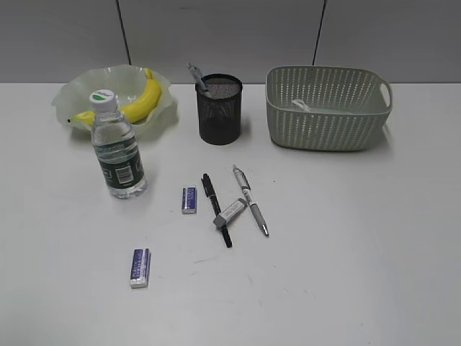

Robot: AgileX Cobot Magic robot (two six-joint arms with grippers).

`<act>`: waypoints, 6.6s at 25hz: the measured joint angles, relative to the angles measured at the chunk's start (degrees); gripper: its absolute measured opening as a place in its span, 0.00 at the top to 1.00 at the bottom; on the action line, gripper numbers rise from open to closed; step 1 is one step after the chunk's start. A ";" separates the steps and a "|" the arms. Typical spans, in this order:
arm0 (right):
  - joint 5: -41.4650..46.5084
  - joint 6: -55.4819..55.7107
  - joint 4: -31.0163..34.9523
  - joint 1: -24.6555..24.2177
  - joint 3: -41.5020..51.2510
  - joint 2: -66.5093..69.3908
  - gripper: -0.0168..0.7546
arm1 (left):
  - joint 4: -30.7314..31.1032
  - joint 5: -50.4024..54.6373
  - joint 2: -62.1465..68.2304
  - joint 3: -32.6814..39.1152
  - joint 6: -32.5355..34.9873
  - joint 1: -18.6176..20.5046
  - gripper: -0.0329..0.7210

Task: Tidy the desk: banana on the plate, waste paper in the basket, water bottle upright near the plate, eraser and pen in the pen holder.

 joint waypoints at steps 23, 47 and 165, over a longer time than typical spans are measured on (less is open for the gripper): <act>-0.18 -0.30 0.19 0.00 0.05 -0.17 0.50 | -26.59 -11.95 76.65 -31.71 0.00 -3.84 0.40; -0.18 -0.36 0.13 0.00 0.07 -0.17 0.50 | -11.00 9.39 117.31 -72.76 -34.41 -11.74 0.40; -0.28 -0.38 0.13 0.00 0.07 -0.17 0.50 | 19.38 -19.74 130.09 -104.87 -30.40 -10.97 0.81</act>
